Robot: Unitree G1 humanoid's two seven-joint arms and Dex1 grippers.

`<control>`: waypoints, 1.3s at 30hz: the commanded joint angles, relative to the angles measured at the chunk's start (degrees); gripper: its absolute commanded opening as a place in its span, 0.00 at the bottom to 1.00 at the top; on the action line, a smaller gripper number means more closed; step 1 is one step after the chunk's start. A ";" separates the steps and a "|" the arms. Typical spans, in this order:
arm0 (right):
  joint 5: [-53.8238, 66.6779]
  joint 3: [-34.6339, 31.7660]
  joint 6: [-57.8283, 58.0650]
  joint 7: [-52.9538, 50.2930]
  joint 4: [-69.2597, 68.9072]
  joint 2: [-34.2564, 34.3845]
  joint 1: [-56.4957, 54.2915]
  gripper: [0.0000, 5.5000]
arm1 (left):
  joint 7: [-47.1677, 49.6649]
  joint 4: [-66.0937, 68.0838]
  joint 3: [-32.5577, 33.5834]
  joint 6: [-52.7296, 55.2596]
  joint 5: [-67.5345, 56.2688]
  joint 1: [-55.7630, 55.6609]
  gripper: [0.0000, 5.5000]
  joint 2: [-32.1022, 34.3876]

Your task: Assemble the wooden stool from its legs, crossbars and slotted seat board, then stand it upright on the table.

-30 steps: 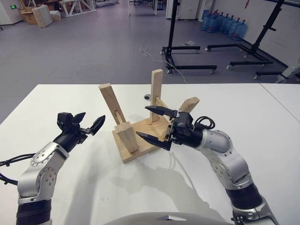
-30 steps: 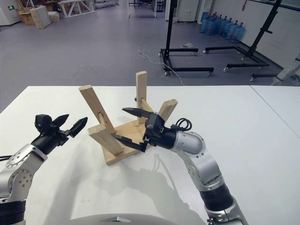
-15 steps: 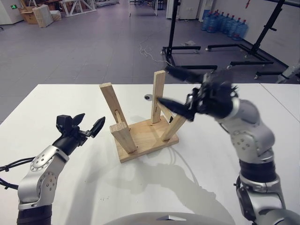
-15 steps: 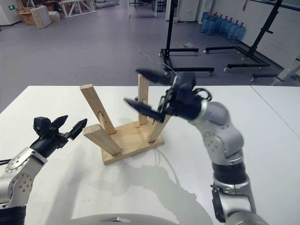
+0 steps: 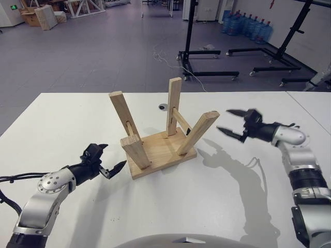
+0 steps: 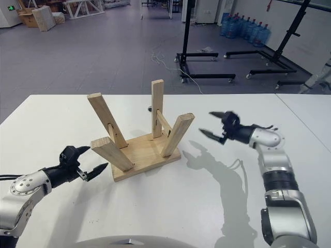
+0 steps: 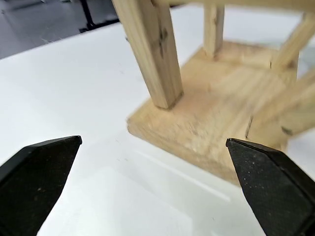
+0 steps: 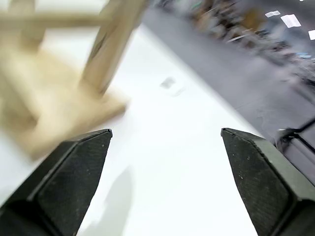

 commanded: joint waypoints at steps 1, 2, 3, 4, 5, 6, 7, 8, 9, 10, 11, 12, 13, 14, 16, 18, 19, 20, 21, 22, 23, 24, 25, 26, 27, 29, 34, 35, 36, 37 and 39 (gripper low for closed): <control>-0.99 3.73 -3.58 3.97 0.72 3.90 0.60 0.74 | -2.45 -1.09 -1.22 -0.18 0.46 -0.58 0.98 1.64; -0.67 4.37 -3.53 4.85 0.01 4.73 0.73 0.74 | -3.03 -1.08 -1.62 -0.35 0.82 -0.89 0.98 1.87; -0.26 4.95 -2.94 5.64 -0.77 5.73 0.67 0.74 | -3.58 -1.23 -1.99 -0.61 0.74 -1.28 0.98 1.72; 0.41 5.21 -2.23 6.36 -1.01 6.95 0.41 0.74 | -4.30 -1.38 -2.37 -0.93 0.37 -1.53 0.98 1.44; 0.95 5.40 -1.62 7.01 -1.02 7.88 0.15 0.74 | -4.86 -1.56 -2.76 -1.27 0.21 -1.67 0.98 1.27; 1.24 5.59 -1.22 7.45 -0.64 8.77 -0.14 0.74 | -5.02 -1.70 -3.07 -1.33 -0.10 -2.04 0.98 0.71; 1.34 5.74 -1.15 7.83 -0.30 9.34 -0.31 0.74 | -5.13 -1.84 -3.29 -1.35 -0.39 -2.33 0.98 0.26; 1.66 5.83 -0.92 8.30 -0.33 10.00 -0.30 0.74 | -5.37 -2.00 -3.64 -1.49 -0.69 -2.74 0.98 -0.05; 2.10 5.87 -0.58 8.93 -0.59 10.59 -0.23 0.74 | -5.59 -2.12 -3.92 -1.59 -0.94 -3.05 0.98 -0.27; 2.60 5.90 -0.23 9.56 -0.97 11.09 -0.09 0.74 | -5.82 -2.25 -4.13 -1.75 -1.23 -3.26 0.98 -0.53; 2.87 5.87 0.06 9.97 -1.24 11.49 0.01 0.74 | -6.08 -2.37 -4.18 -1.82 -1.68 -3.50 0.98 -0.94; 3.13 5.89 0.29 10.41 -1.54 11.80 0.16 0.74 | -6.61 -2.85 -4.34 -1.75 -2.41 -3.67 0.98 -1.30; 3.43 5.88 0.50 10.71 -1.79 12.08 0.29 0.74 | -7.19 -3.30 -4.56 -1.72 -3.07 -3.77 0.98 -1.52; 3.82 5.81 0.69 10.99 -2.04 12.46 0.38 0.71 | -7.66 -3.57 -4.76 -1.71 -3.65 -3.93 0.98 -1.71; 4.20 5.64 0.95 11.17 -2.24 13.08 0.51 0.65 | -8.03 -2.77 -5.55 -1.97 -3.27 -4.74 0.98 -1.96; 4.35 5.68 1.02 11.51 -2.38 13.57 0.70 0.61 | -8.24 -1.66 -6.11 -2.22 -2.88 -5.59 0.95 -2.18; 4.39 5.70 1.07 11.61 -2.52 13.78 0.82 0.57 | -8.44 -1.11 -6.33 -2.40 -2.96 -6.03 0.93 -2.42; 4.41 5.74 1.09 11.65 -2.68 14.04 0.93 0.56 | -8.44 -0.21 -6.56 -2.46 -3.11 -6.63 0.92 -2.95; 4.38 5.81 1.09 11.65 -2.74 14.28 0.93 0.50 | -8.42 0.45 -6.72 -2.61 -3.13 -6.98 0.87 -3.30; 4.40 5.89 1.08 11.70 -2.93 14.48 1.03 0.48 | -8.56 1.04 -6.90 -2.80 -3.13 -7.19 0.85 -3.58; 4.42 5.98 1.02 11.82 -3.11 14.68 1.15 0.46 | -8.66 1.68 -7.07 -3.10 -2.92 -7.35 0.83 -3.77; 4.45 6.08 0.97 11.94 -3.32 14.82 1.29 0.43 | -8.79 2.25 -7.20 -3.41 -2.72 -7.48 0.81 -3.86; 4.52 6.20 0.66 12.11 -3.54 14.97 1.52 0.41 | -8.92 2.99 -7.27 -3.77 -2.58 -7.73 0.79 -3.98; 4.44 6.36 0.48 12.11 -3.71 15.08 1.76 0.38 | -9.23 3.59 -6.90 -4.01 -3.36 -7.99 0.76 -4.47; 4.28 6.54 0.19 12.08 -3.86 15.19 2.07 0.34 | -10.15 3.84 -5.94 -3.44 -6.04 -8.18 0.73 -5.39; 4.21 6.84 0.12 12.27 -4.32 15.50 2.53 0.31 | -12.17 3.98 -5.57 -3.46 -8.45 -7.89 0.67 -5.69; 4.80 7.30 0.61 12.71 -5.58 15.94 3.00 0.24 | -14.55 5.68 -4.93 -4.15 -9.40 -8.79 0.56 -5.02; 4.92 7.35 0.64 12.83 -5.69 15.95 3.08 0.24 | -14.99 5.84 -4.84 -4.20 -9.65 -9.09 0.53 -5.06; 4.99 7.38 0.54 13.01 -5.62 15.97 3.08 0.23 | -15.44 6.11 -4.85 -4.19 -9.81 -9.44 0.51 -5.04; 5.04 7.39 0.47 13.14 -5.57 15.98 3.06 0.23 | -15.88 6.38 -4.94 -4.15 -9.90 -9.76 0.48 -4.97; 5.62 7.32 0.74 13.63 -5.65 16.23 2.84 0.23 | -16.80 7.06 -5.08 -3.96 -10.05 -10.25 0.44 -4.81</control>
